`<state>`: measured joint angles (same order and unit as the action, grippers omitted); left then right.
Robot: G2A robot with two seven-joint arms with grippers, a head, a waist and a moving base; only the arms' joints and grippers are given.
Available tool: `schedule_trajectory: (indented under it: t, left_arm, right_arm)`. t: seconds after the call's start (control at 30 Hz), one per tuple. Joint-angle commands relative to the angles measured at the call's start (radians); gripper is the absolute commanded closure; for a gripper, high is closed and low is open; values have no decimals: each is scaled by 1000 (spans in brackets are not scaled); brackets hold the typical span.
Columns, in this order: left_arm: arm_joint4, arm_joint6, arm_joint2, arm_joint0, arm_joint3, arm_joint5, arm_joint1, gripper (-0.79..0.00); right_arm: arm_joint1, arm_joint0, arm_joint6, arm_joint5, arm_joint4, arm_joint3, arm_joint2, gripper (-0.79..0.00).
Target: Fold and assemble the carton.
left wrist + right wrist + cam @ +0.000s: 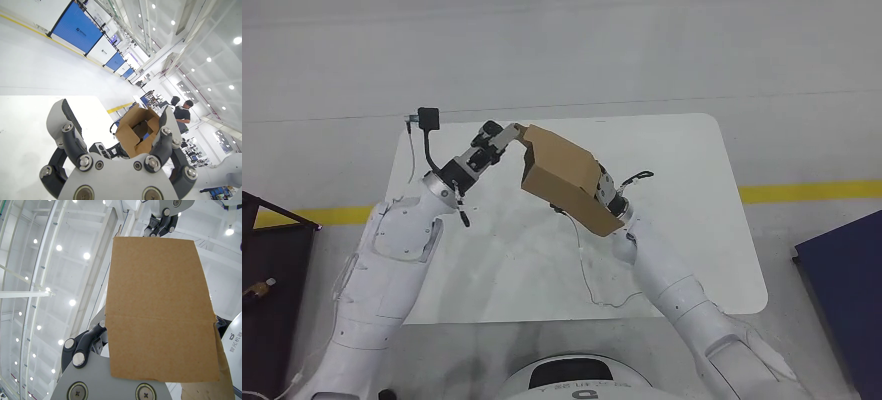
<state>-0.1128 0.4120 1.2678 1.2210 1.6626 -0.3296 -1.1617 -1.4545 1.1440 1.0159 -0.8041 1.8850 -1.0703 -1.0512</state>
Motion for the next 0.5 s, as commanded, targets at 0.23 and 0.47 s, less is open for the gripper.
schedule_trajectory:
  t: [0.23,0.47]
  left_arm:
    - [-73,28,-44,-41,-24,40,-6,-785]
    - [-81,32,-48,-42,-41,39,-7,-785]
  right_arm:
    - [0,0,0,0,0,0,0,0]
    - [0,0,0,0,0,0,0,0]
